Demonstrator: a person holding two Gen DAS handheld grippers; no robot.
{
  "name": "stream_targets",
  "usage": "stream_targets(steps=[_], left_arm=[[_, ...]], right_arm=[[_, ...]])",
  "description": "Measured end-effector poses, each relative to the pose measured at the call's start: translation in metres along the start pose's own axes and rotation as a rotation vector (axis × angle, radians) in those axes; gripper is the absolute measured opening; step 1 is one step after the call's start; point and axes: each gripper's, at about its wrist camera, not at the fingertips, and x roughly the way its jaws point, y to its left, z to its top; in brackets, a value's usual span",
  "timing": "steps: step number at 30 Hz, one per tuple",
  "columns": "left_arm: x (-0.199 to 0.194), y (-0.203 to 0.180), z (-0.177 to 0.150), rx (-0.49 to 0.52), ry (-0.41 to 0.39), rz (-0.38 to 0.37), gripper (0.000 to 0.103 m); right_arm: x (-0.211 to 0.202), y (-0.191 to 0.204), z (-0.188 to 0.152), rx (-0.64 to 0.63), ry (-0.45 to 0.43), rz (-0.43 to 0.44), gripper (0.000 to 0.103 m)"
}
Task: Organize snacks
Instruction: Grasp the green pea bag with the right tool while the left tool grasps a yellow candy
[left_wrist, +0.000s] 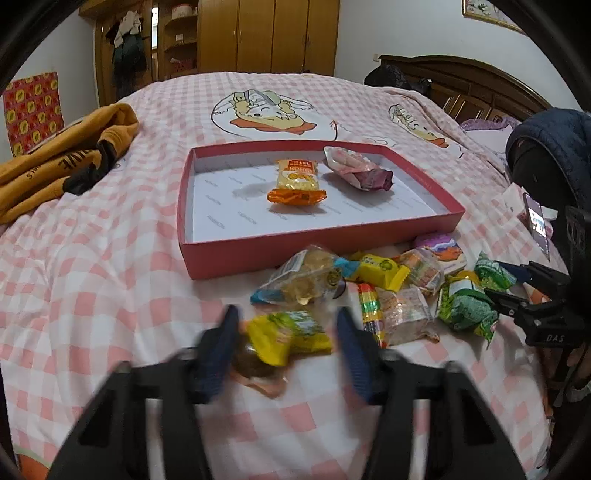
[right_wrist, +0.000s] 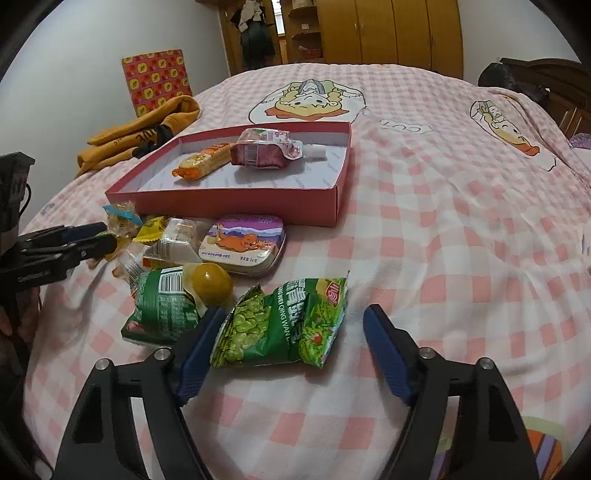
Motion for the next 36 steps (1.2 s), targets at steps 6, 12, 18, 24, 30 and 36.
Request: stream_targets(steps=[6, 12, 18, 24, 30, 36], left_arm=[[0.004, -0.005, 0.001, 0.027, 0.019, 0.005, 0.046], [-0.002, -0.014, -0.002, 0.056, -0.002, -0.015, 0.034], [-0.019, -0.008, -0.002, 0.004, -0.02, -0.025, 0.032], [-0.03, 0.0, -0.005, -0.042, -0.026, -0.001, 0.032], [-0.038, 0.002, -0.007, -0.049, -0.025, 0.002, 0.032], [-0.044, 0.003, -0.006, -0.054, -0.033, 0.008, 0.032]], right_arm=[[-0.003, -0.01, -0.002, 0.052, -0.017, 0.04, 0.069], [-0.007, -0.01, -0.004, 0.061, -0.033, 0.03, 0.054], [-0.011, -0.019, -0.006, 0.103, -0.053, 0.05, 0.046], [-0.015, -0.015, -0.006, 0.089, -0.072, 0.037, 0.044], [-0.018, -0.018, -0.006, 0.102, -0.087, 0.052, 0.044], [-0.022, -0.018, -0.005, 0.103, -0.102, 0.057, 0.044]])
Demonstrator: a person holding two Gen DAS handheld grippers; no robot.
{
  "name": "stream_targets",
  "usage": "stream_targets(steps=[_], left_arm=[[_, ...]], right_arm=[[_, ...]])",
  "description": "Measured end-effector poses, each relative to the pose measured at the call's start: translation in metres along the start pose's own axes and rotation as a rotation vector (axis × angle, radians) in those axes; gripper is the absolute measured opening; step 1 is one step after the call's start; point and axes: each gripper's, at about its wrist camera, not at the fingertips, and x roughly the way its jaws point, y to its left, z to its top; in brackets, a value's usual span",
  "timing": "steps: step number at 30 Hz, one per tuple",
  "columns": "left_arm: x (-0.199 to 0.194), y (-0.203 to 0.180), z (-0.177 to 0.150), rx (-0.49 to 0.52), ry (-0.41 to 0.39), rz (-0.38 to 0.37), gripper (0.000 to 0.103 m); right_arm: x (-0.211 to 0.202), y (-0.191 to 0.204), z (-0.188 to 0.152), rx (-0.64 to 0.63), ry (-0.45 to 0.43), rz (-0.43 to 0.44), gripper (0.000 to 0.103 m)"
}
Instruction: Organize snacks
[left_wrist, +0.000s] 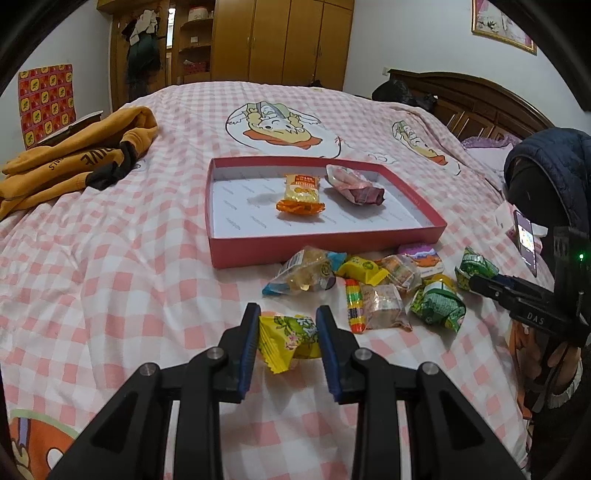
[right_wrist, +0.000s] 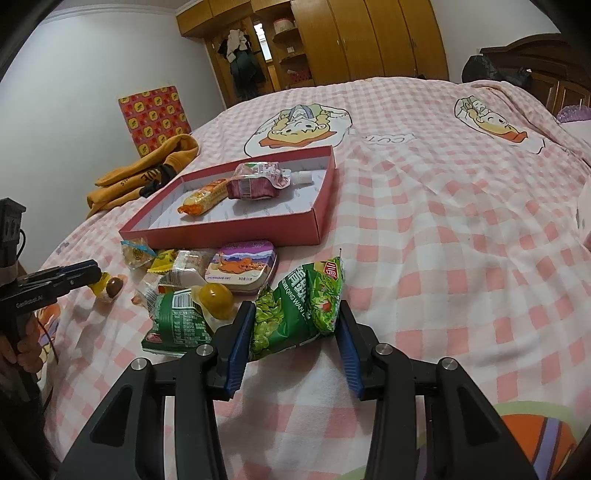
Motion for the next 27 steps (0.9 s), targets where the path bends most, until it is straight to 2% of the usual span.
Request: stream_targets(steps=[27], left_arm=[[-0.009, 0.003, 0.032, 0.015, -0.065, -0.007, 0.032]], right_arm=[[-0.025, 0.017, 0.027, -0.038, -0.079, 0.023, 0.043]])
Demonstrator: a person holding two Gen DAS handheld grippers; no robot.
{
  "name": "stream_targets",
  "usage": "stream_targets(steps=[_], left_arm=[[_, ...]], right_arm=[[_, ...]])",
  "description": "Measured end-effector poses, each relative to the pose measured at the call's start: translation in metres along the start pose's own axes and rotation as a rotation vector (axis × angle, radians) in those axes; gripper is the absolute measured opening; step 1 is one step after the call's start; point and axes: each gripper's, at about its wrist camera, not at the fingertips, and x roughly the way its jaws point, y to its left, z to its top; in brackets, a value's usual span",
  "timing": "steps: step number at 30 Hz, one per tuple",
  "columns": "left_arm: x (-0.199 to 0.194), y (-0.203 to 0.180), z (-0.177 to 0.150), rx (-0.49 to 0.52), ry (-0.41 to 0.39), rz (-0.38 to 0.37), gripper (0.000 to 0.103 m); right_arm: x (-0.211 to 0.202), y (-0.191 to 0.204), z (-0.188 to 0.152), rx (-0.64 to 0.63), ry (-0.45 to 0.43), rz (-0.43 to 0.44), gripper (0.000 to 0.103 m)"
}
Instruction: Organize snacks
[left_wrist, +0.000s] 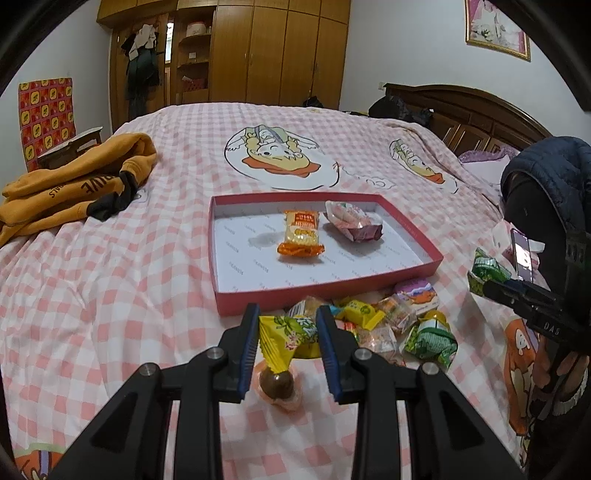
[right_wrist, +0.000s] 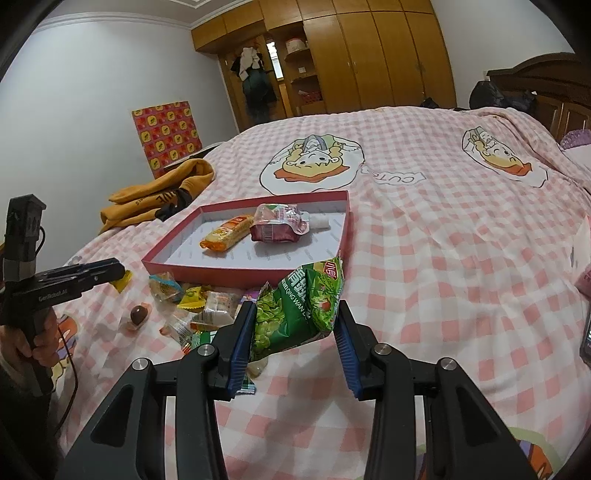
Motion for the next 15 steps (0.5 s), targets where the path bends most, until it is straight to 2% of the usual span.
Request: stream_targets(steps=[15], left_arm=[[-0.0007, 0.0024, 0.0083, -0.009, -0.019, -0.01, 0.032]], right_arm=[[0.0002, 0.0102, 0.0095, -0.025, -0.004, 0.012, 0.043]])
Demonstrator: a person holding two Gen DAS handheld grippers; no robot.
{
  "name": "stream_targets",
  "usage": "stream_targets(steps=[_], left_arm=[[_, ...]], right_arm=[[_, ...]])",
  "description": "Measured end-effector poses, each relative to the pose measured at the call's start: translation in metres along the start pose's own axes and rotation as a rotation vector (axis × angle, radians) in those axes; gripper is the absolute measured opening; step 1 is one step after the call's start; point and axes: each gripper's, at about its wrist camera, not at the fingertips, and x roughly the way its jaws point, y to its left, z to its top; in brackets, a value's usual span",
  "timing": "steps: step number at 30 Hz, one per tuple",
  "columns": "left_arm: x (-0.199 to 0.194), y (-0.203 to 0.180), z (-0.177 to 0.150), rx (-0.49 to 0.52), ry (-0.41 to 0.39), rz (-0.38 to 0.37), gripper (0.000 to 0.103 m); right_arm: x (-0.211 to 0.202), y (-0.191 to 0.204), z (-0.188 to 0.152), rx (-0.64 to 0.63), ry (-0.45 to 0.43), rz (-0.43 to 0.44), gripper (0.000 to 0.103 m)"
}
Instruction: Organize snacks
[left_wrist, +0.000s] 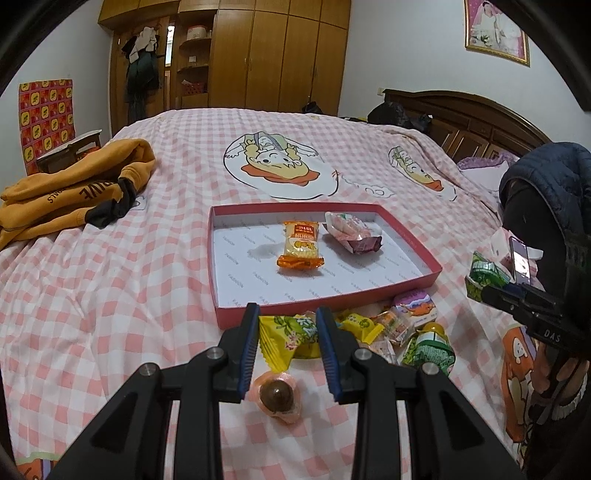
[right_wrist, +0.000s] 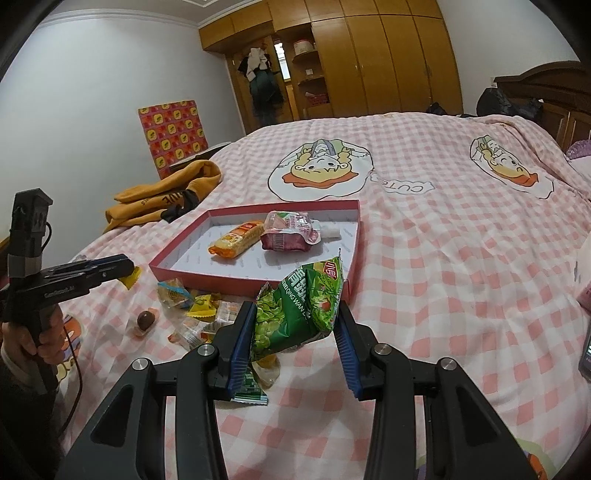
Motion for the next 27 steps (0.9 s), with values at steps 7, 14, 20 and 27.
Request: stream_targets(steps=[7, 14, 20, 27], left_arm=[[0.004, 0.0, 0.004, -0.005, -0.006, -0.009, 0.032], [0.011, 0.002, 0.01, -0.014, -0.034, -0.02, 0.032], [0.022, 0.0, 0.015, -0.007, -0.026, -0.03, 0.032], [0.031, 0.0, 0.02, -0.014, -0.018, -0.032, 0.032]], right_arm=[[0.002, 0.007, 0.006, -0.02, -0.004, 0.01, 0.043], [0.014, 0.013, 0.012, -0.038, 0.007, 0.023, 0.043], [0.025, 0.016, 0.021, -0.048, 0.012, 0.034, 0.043], [0.039, 0.021, 0.029, -0.077, 0.018, 0.035, 0.043]])
